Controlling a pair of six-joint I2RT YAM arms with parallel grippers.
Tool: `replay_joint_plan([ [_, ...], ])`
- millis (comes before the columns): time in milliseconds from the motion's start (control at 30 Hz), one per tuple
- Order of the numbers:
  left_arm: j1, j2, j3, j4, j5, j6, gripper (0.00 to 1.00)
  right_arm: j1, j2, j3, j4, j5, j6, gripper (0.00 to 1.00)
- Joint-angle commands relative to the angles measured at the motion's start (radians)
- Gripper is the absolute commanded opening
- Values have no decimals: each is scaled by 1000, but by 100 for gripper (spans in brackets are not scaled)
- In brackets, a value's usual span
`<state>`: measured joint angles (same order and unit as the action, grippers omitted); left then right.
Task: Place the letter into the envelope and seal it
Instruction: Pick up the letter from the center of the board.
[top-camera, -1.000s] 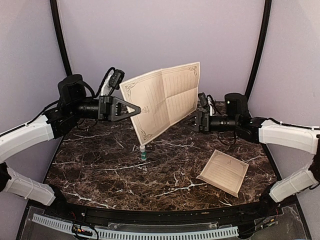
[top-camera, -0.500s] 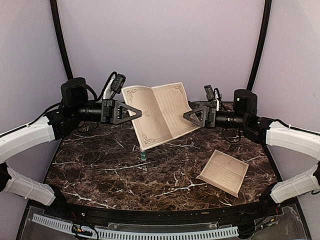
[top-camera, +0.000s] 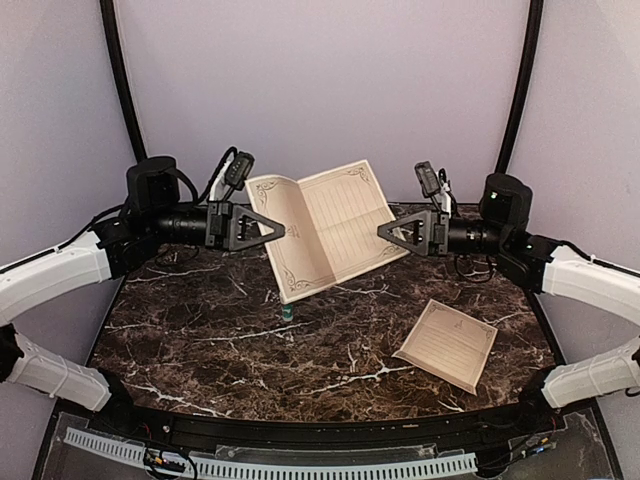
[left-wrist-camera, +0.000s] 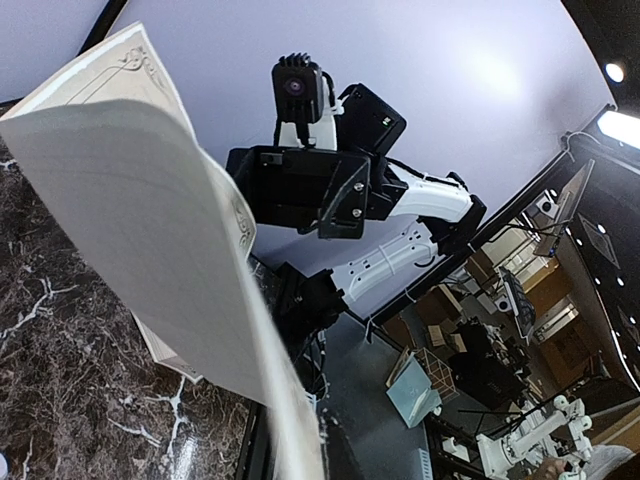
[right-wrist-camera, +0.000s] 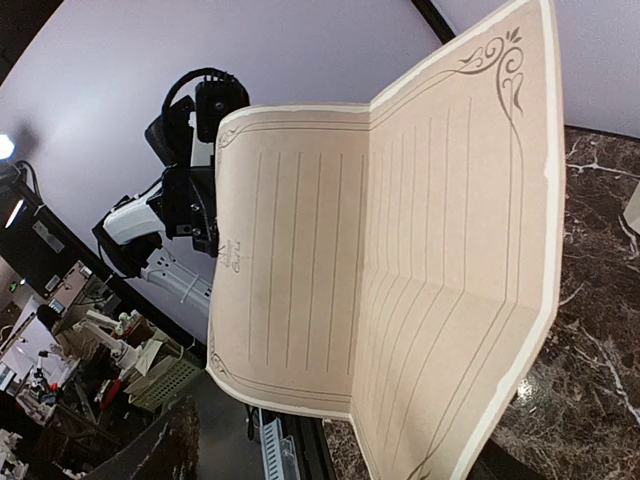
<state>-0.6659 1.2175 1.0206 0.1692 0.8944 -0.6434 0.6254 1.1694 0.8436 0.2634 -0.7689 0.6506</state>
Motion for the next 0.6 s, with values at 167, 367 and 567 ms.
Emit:
replay_joint_plan([
  [167,-3,46,31,58,14,-30,0,79,2,56,34,-53,-55,73],
  [367,-3,55,37,37,4,-25,0,126,-1,77,41,-31,-81,80],
  [567,-3,61,30,55,20,-31,0,146,11,86,51,-32,-79,89],
])
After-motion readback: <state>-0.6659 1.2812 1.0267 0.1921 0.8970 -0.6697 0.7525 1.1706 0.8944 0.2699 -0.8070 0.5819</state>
